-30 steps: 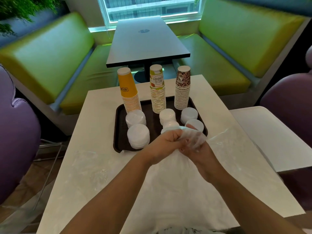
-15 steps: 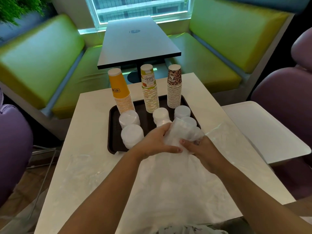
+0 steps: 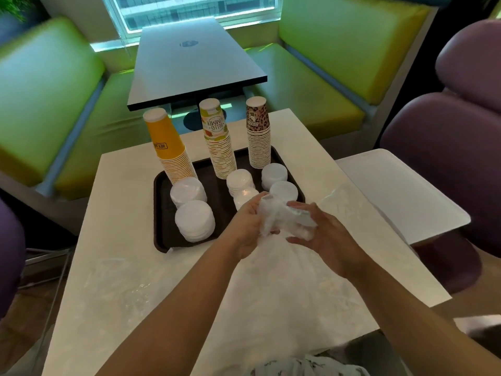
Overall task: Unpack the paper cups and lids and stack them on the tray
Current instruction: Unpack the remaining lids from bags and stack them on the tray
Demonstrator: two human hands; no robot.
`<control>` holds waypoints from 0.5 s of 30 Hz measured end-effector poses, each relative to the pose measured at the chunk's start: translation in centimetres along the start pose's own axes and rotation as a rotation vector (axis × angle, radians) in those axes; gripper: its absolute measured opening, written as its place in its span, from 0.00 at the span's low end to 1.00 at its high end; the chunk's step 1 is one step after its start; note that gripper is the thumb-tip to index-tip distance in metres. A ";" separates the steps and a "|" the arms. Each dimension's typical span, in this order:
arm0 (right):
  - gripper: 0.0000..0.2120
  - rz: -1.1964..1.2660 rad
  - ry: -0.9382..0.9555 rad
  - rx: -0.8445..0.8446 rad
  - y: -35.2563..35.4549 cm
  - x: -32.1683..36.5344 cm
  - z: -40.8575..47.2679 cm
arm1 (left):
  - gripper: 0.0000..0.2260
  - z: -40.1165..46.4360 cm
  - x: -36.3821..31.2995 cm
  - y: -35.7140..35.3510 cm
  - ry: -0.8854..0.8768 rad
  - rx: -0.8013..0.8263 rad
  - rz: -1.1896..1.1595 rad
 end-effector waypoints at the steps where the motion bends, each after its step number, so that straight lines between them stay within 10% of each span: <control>1: 0.39 0.038 -0.045 -0.018 0.3 -0.2 -0.2 | 0.12 0.2 0.0 -0.2 0.003 -0.008 0.013; 9: 0.04 -0.052 -0.042 -0.113 3.2 -0.1 -1.6 | 0.08 0.2 0.3 -3.9 -0.124 0.142 0.368; 13: 0.07 -0.146 0.133 -0.408 7.4 1.3 -2.4 | 0.15 1.3 -1.2 -4.5 -0.369 -0.002 0.971; 15: 0.09 -0.219 0.227 -0.535 8.9 2.1 -3.2 | 0.16 0.2 -3.1 -5.1 -0.529 -0.167 0.881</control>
Point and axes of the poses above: each hand's wrist, its own z-axis towards the middle knuckle, its own y-axis out of the back of the hand, x = y × z, the point moved 8 cm from there along z, towards the middle knuckle, and after that the axes turned 8 degrees about -x, right-handed, at the moved point
